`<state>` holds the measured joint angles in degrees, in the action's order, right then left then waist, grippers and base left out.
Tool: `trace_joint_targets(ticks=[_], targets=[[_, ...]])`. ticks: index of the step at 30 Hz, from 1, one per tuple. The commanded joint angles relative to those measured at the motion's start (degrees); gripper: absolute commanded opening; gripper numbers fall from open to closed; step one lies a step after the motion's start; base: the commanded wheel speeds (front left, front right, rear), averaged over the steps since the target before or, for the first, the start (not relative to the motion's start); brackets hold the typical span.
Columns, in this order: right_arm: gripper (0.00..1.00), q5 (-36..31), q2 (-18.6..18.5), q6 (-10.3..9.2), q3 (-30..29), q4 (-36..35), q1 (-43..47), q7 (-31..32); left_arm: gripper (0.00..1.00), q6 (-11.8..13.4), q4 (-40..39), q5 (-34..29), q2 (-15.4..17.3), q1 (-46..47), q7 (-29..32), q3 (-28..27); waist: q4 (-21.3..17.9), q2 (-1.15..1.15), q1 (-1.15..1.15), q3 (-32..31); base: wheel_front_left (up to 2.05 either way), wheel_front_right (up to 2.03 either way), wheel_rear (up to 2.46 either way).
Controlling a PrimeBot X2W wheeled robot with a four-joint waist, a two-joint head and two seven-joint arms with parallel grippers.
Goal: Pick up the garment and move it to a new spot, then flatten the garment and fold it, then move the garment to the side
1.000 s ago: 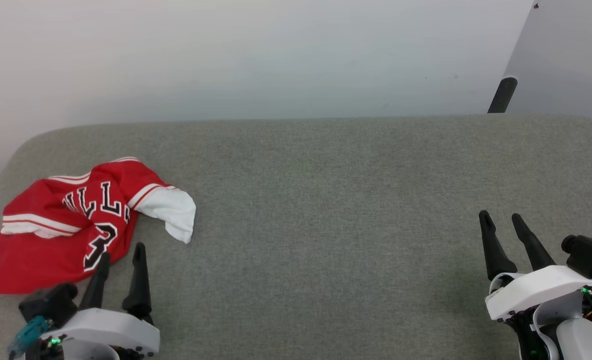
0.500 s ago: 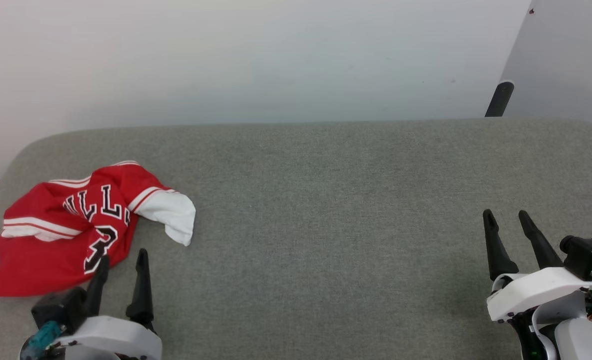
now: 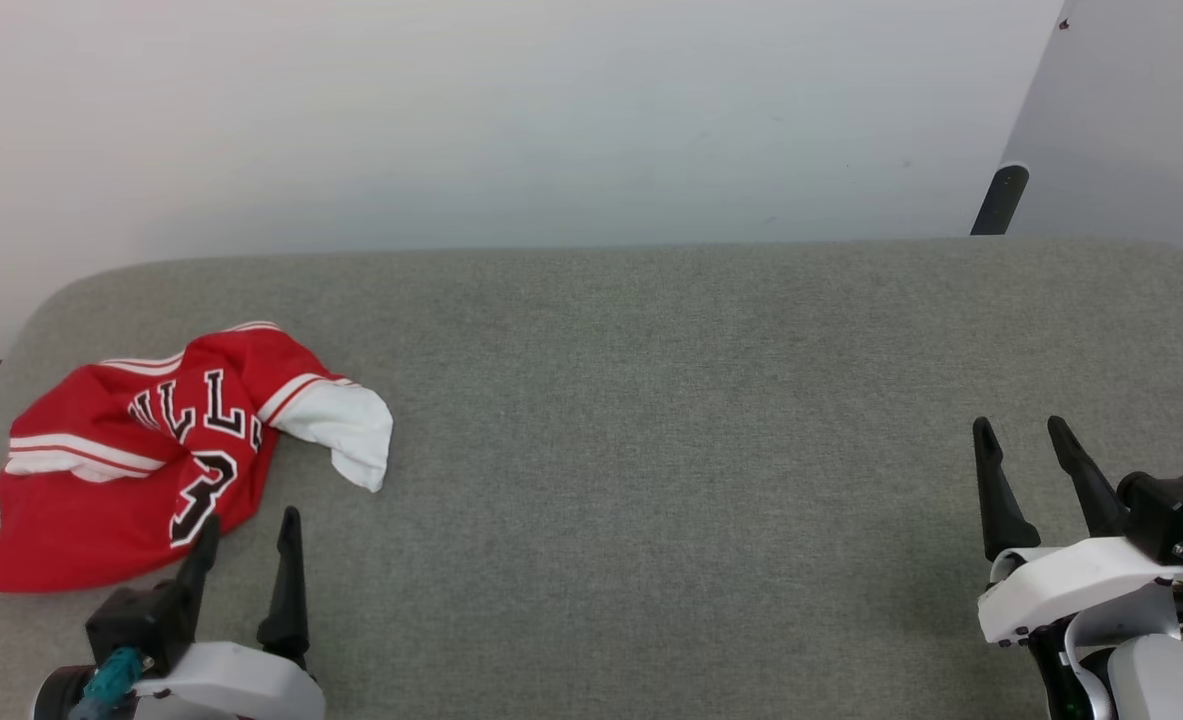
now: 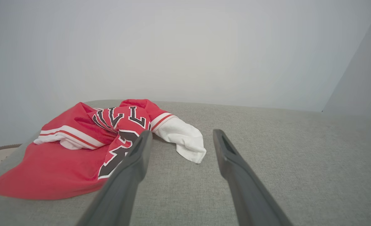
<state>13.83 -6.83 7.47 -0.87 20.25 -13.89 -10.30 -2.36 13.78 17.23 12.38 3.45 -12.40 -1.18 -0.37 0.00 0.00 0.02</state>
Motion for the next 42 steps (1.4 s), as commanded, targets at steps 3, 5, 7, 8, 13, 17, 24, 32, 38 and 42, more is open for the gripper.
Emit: trace_joint_targets(ticks=[3, 5, 7, 8, 13, 17, 24, 32, 38, 42], targets=[[1.0, -1.6, -0.1, 0.03, -0.3, 0.2, -1.4, -0.9, 1.0, 0.0, 0.1, -2.3, 0.5, 0.3, -0.7, 0.0, 0.1, 0.0, 0.0, 0.0, 0.0, 0.0, 0.0], [1.0, -1.7, 0.1, 0.03, -0.3, 0.4, -1.2, -1.2, 1.0, 0.0, 0.1, -3.0, 0.6, 0.2, -1.0, 0.0, 0.2, 0.0, 0.0, 0.0, 0.0, 0.0, 0.0], [1.0, -2.1, -0.1, 0.04, -0.1, 0.5, -1.3, -1.5, 1.0, -0.1, 0.1, -3.6, 0.6, 0.2, -1.2, -0.1, 0.2, 0.0, 0.0, -0.1, 0.0, 0.0, 0.0], [1.0, -1.9, 0.1, 0.04, 0.1, 0.6, -1.3, -1.7, 1.0, -0.2, 0.2, -3.5, 0.4, 0.2, -1.3, -0.2, 0.3, 0.0, 0.0, -0.1, 0.0, 0.0, 0.0], [1.0, -2.5, -0.1, 0.04, 0.5, 0.8, -1.3, -2.4, 1.0, -0.7, 0.5, -4.2, 0.2, 0.2, -1.8, -0.7, 0.4, 0.0, 0.0, -0.1, 0.0, 0.0, 0.0], [1.0, -3.5, -0.2, 0.04, 0.5, 1.1, -1.4, -2.9, 1.0, -0.9, 0.7, -5.7, 0.5, 0.3, -2.2, -0.7, 0.4, 0.0, 0.0, -0.2, 0.0, 0.0, 0.0], [1.0, -5.1, -0.2, 0.04, -0.1, 1.1, -1.2, -3.8, 1.0, -0.8, 1.6, -7.7, 0.5, 0.9, -2.9, -0.3, 1.5, 0.0, 0.0, -0.1, 0.0, 0.0, 0.0], [1.0, -3.5, -0.1, 0.04, 0.8, -0.2, -1.4, -3.5, 1.0, -0.4, 2.1, -6.7, -0.1, 2.1, -2.8, -0.1, 8.4, 0.0, 0.0, 0.8, 0.0, 0.0, 0.0], [1.0, -3.1, -0.1, 0.04, 3.8, -0.7, -2.2, -2.8, 1.0, 0.3, 2.8, -6.5, -0.7, 1.8, -2.8, -0.4, 16.7, 0.0, 0.0, 1.4, 0.0, 0.0, 0.0], [1.0, -2.3, -0.4, 0.04, 5.5, -0.1, -2.7, -2.9, 1.0, 0.4, 3.2, -6.1, -0.8, 1.6, -2.8, -0.9, 22.7, 0.0, 0.0, 1.2, 0.0, 0.0, 0.0]])
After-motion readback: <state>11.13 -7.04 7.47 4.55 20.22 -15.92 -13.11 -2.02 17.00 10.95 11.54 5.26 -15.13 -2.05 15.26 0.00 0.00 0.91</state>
